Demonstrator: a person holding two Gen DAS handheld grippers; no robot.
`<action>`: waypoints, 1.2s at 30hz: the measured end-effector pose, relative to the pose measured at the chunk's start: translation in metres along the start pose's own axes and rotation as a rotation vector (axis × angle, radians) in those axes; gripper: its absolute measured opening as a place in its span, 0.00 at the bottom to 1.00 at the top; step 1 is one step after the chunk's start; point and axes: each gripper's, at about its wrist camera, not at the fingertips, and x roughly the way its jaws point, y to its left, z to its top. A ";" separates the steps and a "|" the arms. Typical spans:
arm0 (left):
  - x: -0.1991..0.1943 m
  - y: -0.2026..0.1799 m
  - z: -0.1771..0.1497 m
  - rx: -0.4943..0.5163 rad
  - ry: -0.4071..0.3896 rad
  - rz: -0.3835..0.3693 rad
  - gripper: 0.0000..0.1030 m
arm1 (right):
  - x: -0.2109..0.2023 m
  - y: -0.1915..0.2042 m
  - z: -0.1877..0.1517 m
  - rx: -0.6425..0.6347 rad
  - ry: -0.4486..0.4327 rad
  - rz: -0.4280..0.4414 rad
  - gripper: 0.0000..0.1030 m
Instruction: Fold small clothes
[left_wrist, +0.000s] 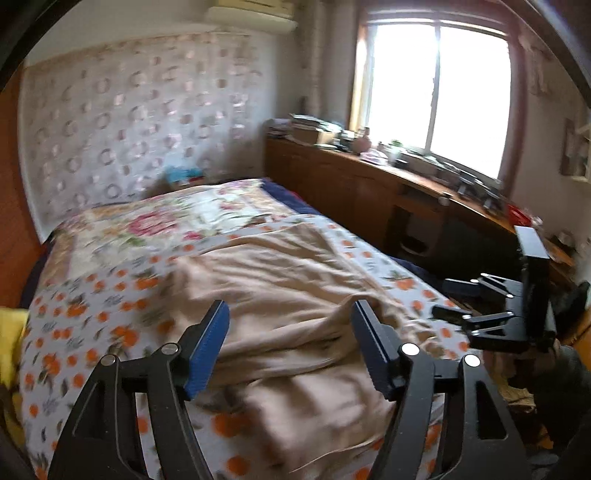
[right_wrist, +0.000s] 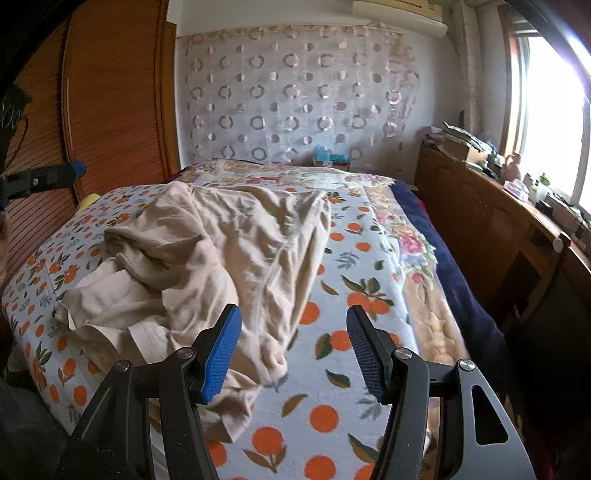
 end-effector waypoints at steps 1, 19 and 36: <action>0.000 0.008 -0.003 -0.014 0.001 0.014 0.68 | 0.003 0.001 0.001 -0.004 0.002 0.006 0.59; -0.028 0.090 -0.043 -0.133 0.000 0.241 0.68 | 0.043 0.034 0.041 -0.129 0.006 0.107 0.59; -0.030 0.107 -0.059 -0.159 0.011 0.256 0.68 | 0.114 0.087 0.094 -0.243 0.100 0.347 0.65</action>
